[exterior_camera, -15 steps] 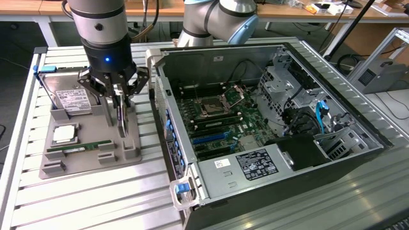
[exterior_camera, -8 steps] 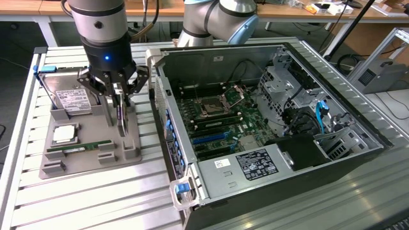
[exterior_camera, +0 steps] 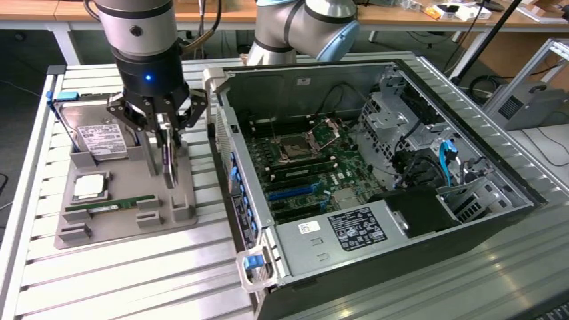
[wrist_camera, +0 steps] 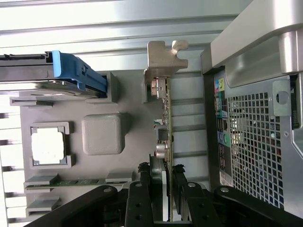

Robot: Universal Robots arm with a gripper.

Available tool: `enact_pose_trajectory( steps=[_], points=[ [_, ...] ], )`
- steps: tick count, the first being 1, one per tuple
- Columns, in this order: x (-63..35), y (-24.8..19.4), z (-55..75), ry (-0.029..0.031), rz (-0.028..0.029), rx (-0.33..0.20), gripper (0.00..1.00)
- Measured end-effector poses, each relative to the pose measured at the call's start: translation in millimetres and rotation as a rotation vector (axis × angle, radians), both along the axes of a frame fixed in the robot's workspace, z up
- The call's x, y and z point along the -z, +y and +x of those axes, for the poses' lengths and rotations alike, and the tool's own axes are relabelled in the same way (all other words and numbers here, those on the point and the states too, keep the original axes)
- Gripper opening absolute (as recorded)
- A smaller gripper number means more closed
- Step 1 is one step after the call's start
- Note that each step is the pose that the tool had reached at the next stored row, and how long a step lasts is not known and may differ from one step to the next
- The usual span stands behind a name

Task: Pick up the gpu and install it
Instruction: 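Pick up the gpu and move the gpu toward the slot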

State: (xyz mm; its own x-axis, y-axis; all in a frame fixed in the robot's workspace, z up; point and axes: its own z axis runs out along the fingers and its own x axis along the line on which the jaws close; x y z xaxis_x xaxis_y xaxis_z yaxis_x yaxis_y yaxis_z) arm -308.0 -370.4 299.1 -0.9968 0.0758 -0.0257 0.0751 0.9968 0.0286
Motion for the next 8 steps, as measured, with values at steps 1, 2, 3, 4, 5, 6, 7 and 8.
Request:
enact_pose_trajectory(
  steps=[1,2,3,4,5,6,7,8],
  points=[
    [-0.5,0.0,0.0,0.0,0.0,0.0,0.3],
    [-1.4,0.0,0.0,0.0,0.0,0.0,0.3],
    [-2.0,0.0,0.0,0.0,0.0,0.0,0.3],
    [-2.6,0.0,0.0,0.0,0.0,0.0,0.3],
    [-3.1,0.0,0.0,0.0,0.0,0.0,0.3],
    [-3.7,0.0,0.0,0.0,0.0,0.0,0.3],
    [-4.2,0.0,0.0,0.0,0.0,0.0,0.3],
    [-5.0,0.0,0.0,0.0,0.0,0.0,0.3]
  ],
)
